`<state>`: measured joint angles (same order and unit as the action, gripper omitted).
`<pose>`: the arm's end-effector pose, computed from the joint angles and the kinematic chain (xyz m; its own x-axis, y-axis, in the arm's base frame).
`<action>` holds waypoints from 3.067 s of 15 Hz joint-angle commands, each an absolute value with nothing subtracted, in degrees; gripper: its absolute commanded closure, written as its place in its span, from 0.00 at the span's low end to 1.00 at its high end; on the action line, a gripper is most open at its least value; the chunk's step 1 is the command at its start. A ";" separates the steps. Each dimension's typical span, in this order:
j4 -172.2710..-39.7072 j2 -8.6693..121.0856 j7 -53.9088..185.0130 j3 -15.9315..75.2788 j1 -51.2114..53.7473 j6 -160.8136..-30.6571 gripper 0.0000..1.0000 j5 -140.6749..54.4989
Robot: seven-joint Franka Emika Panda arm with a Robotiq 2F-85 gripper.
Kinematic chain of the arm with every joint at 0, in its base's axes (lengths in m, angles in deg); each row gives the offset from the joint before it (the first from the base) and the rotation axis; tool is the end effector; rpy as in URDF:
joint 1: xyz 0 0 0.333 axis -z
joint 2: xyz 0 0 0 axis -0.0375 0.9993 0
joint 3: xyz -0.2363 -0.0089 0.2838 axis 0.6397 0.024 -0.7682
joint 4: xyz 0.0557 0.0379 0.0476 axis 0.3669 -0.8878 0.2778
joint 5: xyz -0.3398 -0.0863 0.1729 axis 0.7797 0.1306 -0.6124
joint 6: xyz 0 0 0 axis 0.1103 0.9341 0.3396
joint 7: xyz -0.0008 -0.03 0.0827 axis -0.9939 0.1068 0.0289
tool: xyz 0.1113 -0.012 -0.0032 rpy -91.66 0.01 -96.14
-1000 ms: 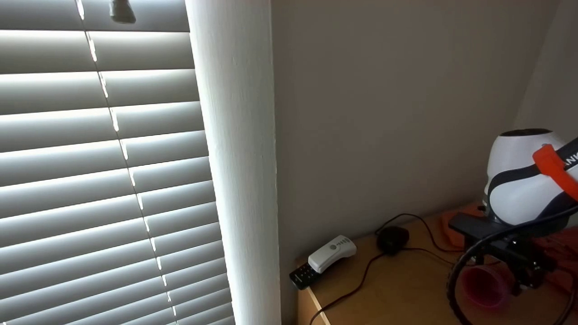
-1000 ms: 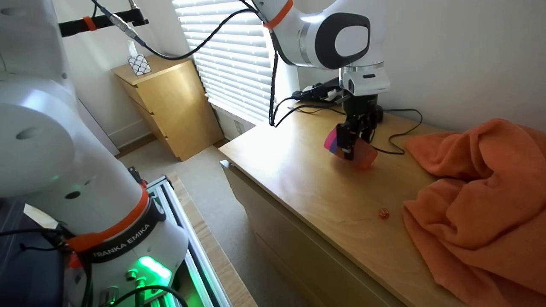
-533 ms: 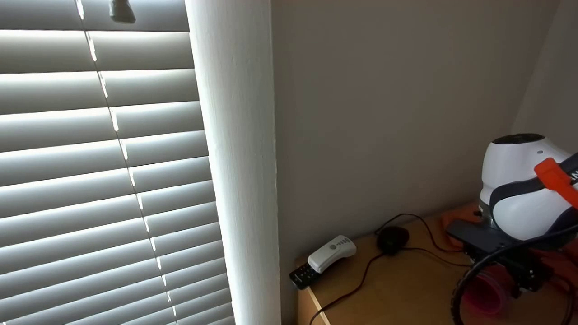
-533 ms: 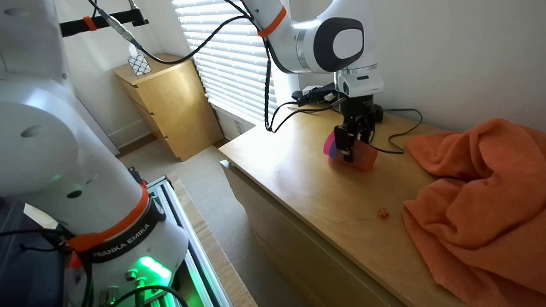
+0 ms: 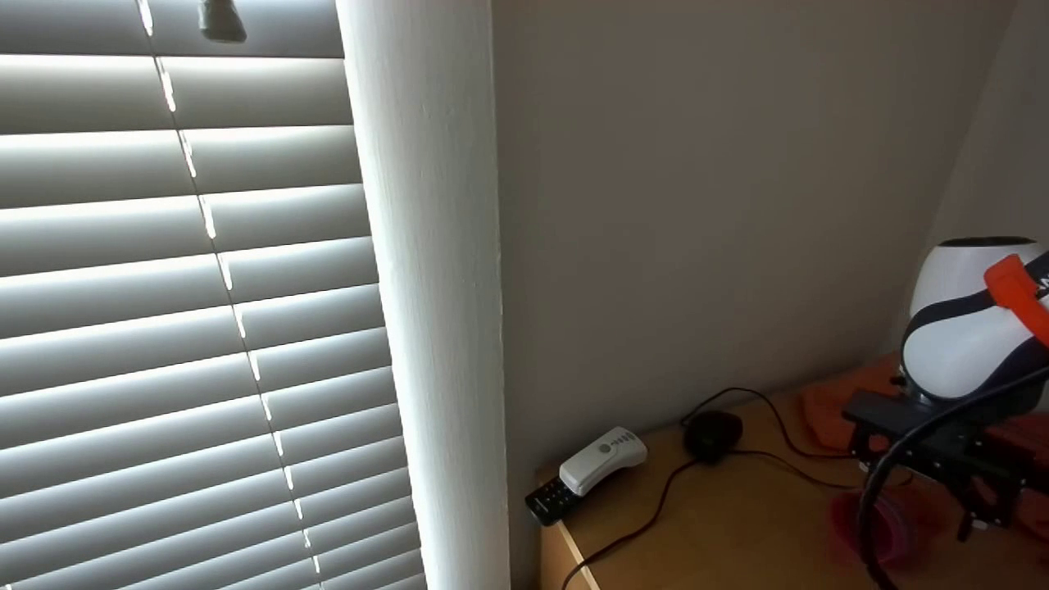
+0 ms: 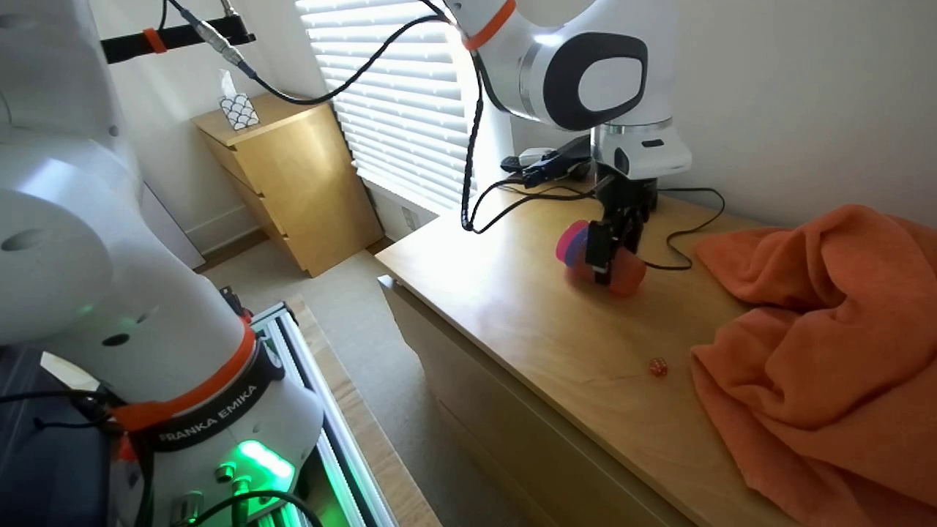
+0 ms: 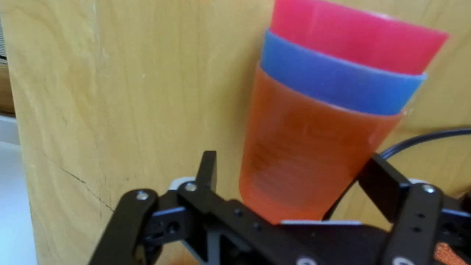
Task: Turn the pile of plastic cups over
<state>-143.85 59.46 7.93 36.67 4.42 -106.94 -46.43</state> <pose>0.5302 -0.1242 0.2486 0.2547 -0.9668 0.0221 -0.9638 -0.2520 0.0874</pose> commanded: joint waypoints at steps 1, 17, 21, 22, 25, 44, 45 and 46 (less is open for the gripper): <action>-143.09 57.37 21.58 34.45 10.05 -101.47 0.00 -54.50; -143.28 56.97 22.93 37.58 14.13 -93.59 0.00 -79.77; -144.05 57.75 20.33 38.36 13.93 -94.45 0.00 -79.79; -144.19 57.80 19.92 38.42 14.02 -94.32 0.00 -79.87; -143.87 58.55 19.62 38.25 14.40 -94.04 0.00 -80.89; -143.23 60.92 17.66 38.32 13.85 -96.98 0.21 -83.78; -143.36 60.80 17.26 38.36 13.73 -97.00 0.14 -83.55; -143.52 60.74 16.61 38.40 13.58 -97.02 0.07 -83.37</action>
